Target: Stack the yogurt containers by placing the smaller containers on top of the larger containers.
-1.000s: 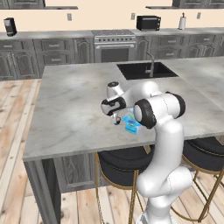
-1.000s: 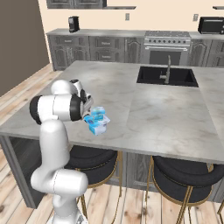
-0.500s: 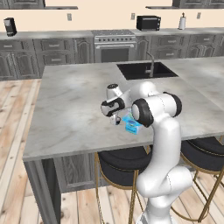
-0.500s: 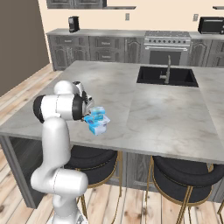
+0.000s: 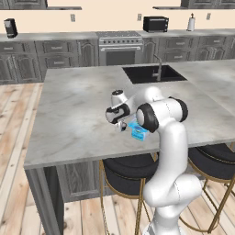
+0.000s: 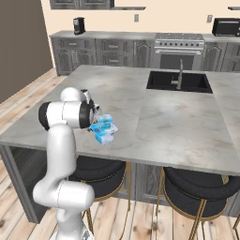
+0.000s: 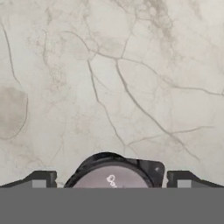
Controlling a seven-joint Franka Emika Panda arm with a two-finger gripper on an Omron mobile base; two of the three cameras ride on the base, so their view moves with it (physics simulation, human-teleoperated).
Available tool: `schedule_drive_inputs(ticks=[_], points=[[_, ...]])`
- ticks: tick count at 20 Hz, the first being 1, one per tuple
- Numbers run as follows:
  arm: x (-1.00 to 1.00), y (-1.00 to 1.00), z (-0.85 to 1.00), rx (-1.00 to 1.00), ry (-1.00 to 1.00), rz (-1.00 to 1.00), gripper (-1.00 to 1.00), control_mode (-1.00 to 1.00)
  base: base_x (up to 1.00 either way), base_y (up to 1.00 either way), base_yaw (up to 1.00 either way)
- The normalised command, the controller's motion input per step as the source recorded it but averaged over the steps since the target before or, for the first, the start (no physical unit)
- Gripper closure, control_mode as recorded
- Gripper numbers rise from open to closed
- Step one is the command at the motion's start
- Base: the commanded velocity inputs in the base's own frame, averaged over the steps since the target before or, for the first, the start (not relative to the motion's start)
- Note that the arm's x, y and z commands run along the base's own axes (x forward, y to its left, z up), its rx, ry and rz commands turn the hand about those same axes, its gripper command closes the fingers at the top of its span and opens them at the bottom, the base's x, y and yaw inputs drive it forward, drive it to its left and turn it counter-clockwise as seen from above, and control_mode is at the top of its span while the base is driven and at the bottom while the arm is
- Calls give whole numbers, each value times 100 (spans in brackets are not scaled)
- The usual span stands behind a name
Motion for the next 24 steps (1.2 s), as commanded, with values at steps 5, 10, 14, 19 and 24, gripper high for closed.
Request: schedule_drive_inputs(ticks=[5,10,14,19,24], points=[[3,0,-13,0,0,0,100,-100,0,0,0],[0,0,-7,0,0,0,100,-100,0,0,0],[0,0,0,0,0,0,100,-100,0,0,0],[-6,-2,24,1,-1,0,100,-100,0,0,0],[-12,-14,45,6,0,0,100,-100,0,0,0]])
